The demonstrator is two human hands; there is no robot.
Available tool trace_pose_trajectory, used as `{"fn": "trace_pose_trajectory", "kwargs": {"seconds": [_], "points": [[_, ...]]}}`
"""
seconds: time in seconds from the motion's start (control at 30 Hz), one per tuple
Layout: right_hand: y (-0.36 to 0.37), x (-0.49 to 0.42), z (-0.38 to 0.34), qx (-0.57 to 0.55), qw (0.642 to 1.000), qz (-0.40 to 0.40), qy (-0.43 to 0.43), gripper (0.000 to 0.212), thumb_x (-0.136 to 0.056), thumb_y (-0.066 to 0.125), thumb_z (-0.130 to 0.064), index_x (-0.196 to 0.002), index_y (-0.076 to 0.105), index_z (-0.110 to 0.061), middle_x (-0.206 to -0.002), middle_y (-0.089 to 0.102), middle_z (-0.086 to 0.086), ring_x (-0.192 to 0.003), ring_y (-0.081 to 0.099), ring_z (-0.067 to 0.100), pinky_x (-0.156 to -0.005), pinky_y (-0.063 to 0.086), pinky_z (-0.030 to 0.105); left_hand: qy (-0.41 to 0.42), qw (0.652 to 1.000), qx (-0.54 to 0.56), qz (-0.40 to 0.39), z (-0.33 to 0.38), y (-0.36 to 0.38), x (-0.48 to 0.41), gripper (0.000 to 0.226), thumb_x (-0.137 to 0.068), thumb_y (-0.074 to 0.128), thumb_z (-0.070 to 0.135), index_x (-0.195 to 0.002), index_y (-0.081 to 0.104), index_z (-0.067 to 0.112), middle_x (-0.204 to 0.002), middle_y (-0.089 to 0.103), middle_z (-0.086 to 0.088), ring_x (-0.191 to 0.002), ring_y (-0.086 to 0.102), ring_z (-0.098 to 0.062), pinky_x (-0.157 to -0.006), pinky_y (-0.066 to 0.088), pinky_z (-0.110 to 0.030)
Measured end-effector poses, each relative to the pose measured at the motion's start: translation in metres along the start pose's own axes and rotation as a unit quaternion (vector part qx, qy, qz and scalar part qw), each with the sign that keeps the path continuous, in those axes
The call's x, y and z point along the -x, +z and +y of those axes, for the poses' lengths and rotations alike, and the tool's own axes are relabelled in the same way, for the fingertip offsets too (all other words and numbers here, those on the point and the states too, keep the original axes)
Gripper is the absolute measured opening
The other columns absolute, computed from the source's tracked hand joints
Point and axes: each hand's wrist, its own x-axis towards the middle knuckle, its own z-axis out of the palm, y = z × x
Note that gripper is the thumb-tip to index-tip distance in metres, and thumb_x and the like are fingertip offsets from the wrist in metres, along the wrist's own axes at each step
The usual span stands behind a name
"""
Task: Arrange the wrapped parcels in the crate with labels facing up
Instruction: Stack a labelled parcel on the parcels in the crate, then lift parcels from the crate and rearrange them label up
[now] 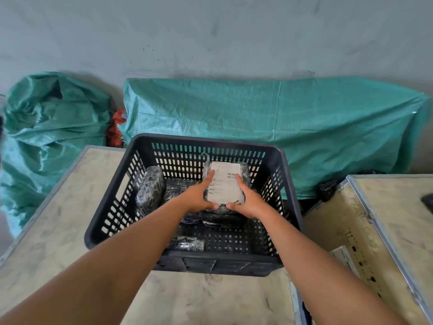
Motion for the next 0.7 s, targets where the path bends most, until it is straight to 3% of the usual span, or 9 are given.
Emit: {"fn": "trace_pose_trajectory", "kwargs": {"seconds": [0.1,0.2,0.3,0.4,0.5,0.57,0.63,0.7], "points": [[0.002,0.008,0.001,-0.019,1.0,0.011,0.01,0.116,-0.085,0.084,-0.033,-0.162,-0.002,-0.044,-0.167,0.027,0.002,-0.142,0.042,0.028,-0.111,0.045,0.044,0.008,1.0,-0.027,0.011,0.007,-0.004,0.008,0.123,-0.081,0.083,0.042,-0.161,-0.011,0.039,-0.162,0.036,-0.014,-0.14,0.044,-0.034,-0.116,0.033,-0.045],[0.003,0.017,0.006,-0.018,0.999,0.036,0.012,0.115,-0.081,0.086,-0.042,-0.163,0.005,-0.043,-0.165,0.033,0.004,-0.144,0.041,0.03,-0.113,0.042,0.044,0.014,0.998,-0.028,0.046,0.006,-0.01,0.03,0.111,-0.085,0.076,0.052,-0.164,0.001,0.031,-0.162,0.037,-0.011,-0.139,0.046,-0.032,-0.112,0.038,-0.044],[-0.001,0.02,0.011,-0.033,0.999,0.032,0.015,0.112,-0.08,0.085,-0.046,-0.164,0.011,-0.041,-0.165,0.033,0.005,-0.144,0.04,0.033,-0.114,0.042,0.046,0.024,0.994,-0.011,0.106,-0.003,-0.022,0.059,0.101,-0.085,0.069,0.063,-0.163,0.015,0.03,-0.164,0.033,-0.002,-0.137,0.049,-0.03,-0.108,0.041,-0.039],[-0.008,0.023,0.014,-0.025,0.998,0.063,0.01,0.103,-0.084,0.082,-0.046,-0.164,0.02,-0.027,-0.162,0.034,0.012,-0.145,0.039,0.034,-0.118,0.035,0.048,0.053,0.984,0.017,0.171,-0.007,-0.038,0.089,0.085,-0.084,0.068,0.063,-0.157,0.033,0.035,-0.164,0.033,0.003,-0.145,0.04,-0.024,-0.112,0.032,-0.037],[-0.008,0.025,-0.004,0.031,0.983,0.17,-0.064,0.082,-0.089,0.077,-0.04,-0.157,0.038,-0.013,-0.157,0.037,0.019,-0.146,0.033,0.036,-0.119,0.031,0.053,0.065,0.958,0.104,0.259,-0.024,-0.062,0.13,0.063,-0.086,0.075,0.049,-0.144,0.054,0.037,-0.161,0.038,0.005,-0.146,0.039,-0.02,-0.117,0.036,-0.051],[-0.004,0.025,-0.026,0.044,0.966,0.214,-0.138,0.066,-0.092,0.075,-0.033,-0.149,0.05,-0.01,-0.156,0.04,0.017,-0.148,0.031,0.033,-0.122,0.026,0.048,0.083,0.933,0.112,0.332,-0.041,-0.075,0.155,0.049,-0.088,0.077,0.037,-0.135,0.065,0.035,-0.158,0.045,0.004,-0.145,0.041,-0.016,-0.117,0.037,-0.05],[0.006,0.023,-0.05,0.051,0.954,0.22,-0.197,0.055,-0.092,0.076,-0.028,-0.141,0.059,-0.009,-0.152,0.047,0.016,-0.145,0.037,0.031,-0.12,0.028,0.044,0.084,0.914,0.069,0.391,-0.058,-0.086,0.171,0.044,-0.088,0.078,0.032,-0.131,0.067,0.033,-0.157,0.046,-0.002,-0.149,0.035,-0.021,-0.12,0.031,-0.052],[0.021,0.02,-0.076,0.037,0.952,0.197,-0.23,0.05,-0.092,0.076,-0.027,-0.137,0.062,-0.01,-0.149,0.052,0.014,-0.143,0.041,0.029,-0.119,0.031,0.045,0.03,0.918,0.019,0.395,-0.073,-0.096,0.178,0.05,-0.088,0.077,0.035,-0.136,0.063,0.035,-0.161,0.038,-0.007,-0.154,0.019,-0.031,-0.121,0.022,-0.058]]}}
